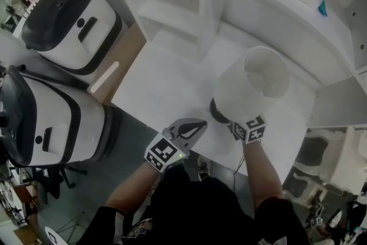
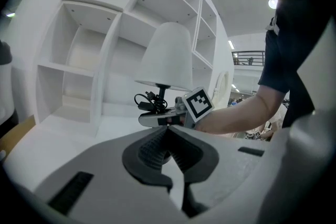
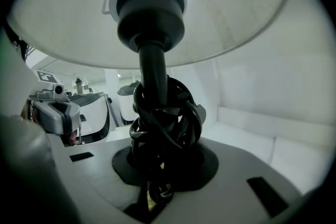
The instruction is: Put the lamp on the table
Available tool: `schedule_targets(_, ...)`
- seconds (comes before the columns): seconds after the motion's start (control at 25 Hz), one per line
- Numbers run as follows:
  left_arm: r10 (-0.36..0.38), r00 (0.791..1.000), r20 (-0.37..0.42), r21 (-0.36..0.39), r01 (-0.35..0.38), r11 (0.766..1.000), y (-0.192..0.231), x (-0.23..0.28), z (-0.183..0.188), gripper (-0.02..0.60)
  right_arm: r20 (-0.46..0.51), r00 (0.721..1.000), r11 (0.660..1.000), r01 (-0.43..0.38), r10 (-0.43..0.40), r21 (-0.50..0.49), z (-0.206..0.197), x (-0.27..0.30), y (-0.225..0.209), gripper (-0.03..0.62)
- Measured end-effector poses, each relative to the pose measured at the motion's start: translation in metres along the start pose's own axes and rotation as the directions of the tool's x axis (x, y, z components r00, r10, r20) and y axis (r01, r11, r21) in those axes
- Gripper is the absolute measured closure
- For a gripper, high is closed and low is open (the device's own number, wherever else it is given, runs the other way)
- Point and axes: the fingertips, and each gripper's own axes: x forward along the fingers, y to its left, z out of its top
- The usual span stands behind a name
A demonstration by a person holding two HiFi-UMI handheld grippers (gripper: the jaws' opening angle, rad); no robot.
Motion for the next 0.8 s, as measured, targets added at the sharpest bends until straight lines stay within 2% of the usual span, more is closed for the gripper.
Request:
schedule_targets(0.52, -0.063, 0.998, -0.002, 0.028, 0.063, 0.998, 0.031, 0.017, 0.002, 0.575, 0.002, 0.998, 0.998, 0.066, -0.066, -0.015, -0.004, 0.054, -0.044, 0.514)
schedule_targets(0.8, -0.069, 0.997, -0.02, 0.033, 0.07, 0.997, 0.04, 0.012, -0.003, 0.575, 0.012, 0.996, 0.996, 0.088, -0.088, -0.028, 0.0, 0.08, -0.061, 0.514)
